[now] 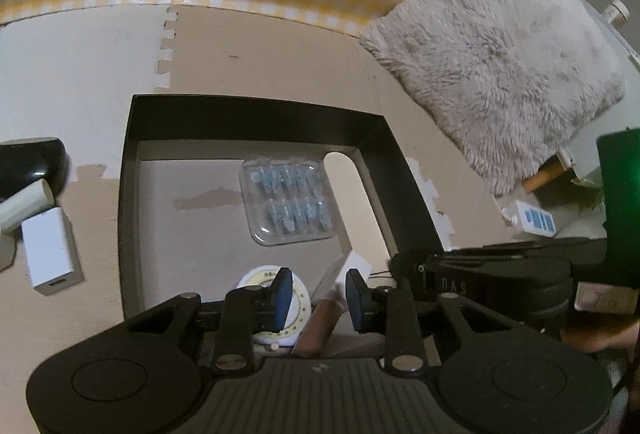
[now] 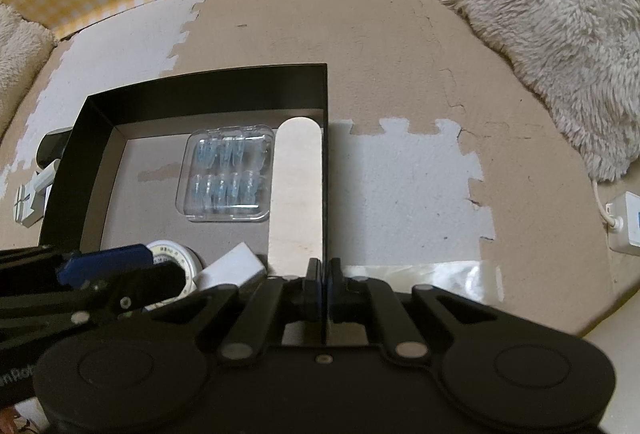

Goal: Organize rigid objects
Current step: 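Carry the lip gloss tube into the black tray and open the left tool, then return the left tool to the items and grasp the white charger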

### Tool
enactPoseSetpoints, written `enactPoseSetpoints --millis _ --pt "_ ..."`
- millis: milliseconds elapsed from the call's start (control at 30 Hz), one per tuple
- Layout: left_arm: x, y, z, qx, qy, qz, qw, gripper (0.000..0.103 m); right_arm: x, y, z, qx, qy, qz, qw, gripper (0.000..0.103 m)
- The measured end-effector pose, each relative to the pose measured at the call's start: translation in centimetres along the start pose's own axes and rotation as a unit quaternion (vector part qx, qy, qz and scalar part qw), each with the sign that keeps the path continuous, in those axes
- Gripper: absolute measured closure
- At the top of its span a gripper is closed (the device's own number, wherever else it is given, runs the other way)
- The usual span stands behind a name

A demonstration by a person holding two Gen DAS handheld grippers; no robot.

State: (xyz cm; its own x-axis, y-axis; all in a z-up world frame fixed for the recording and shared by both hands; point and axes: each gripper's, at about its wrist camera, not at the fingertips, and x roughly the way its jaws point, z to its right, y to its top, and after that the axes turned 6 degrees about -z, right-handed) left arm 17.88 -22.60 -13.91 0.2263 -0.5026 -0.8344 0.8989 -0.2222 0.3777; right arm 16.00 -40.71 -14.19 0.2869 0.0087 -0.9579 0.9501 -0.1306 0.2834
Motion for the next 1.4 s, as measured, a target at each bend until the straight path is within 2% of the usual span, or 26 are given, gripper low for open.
enactPoseSetpoints --millis 133,333,400,600,967,1400 --pt "-0.7 -0.2 0.2 0.012 0.006 0.001 0.9999 0.06 0.0 -0.1 0.0 0.002 0.001 -0.001 1.0 0.099" --pt "-1.8 -0.4 0.7 0.037 0.017 0.006 0.9992 0.034 0.4 -0.1 0.1 0.002 0.003 -0.012 1.0 0.099" --pt "-2.1 -0.5 0.8 0.044 0.02 0.007 0.9988 0.021 0.4 -0.2 0.1 0.004 0.004 -0.012 1.0 0.099" --pt "-3.5 -0.7 1.1 0.07 0.031 0.013 0.997 0.003 0.4 -0.1 0.1 0.003 0.004 -0.014 1.0 0.099" --pt "-7.4 -0.5 -0.1 0.111 0.051 0.037 0.9917 0.0 0.4 -0.1 0.0 -0.004 -0.001 -0.014 1.0 0.098" --pt "-11.7 1.0 -6.6 0.096 0.111 0.085 0.9856 0.0 0.5 -0.1 -0.1 -0.008 -0.004 -0.015 1.0 0.097"
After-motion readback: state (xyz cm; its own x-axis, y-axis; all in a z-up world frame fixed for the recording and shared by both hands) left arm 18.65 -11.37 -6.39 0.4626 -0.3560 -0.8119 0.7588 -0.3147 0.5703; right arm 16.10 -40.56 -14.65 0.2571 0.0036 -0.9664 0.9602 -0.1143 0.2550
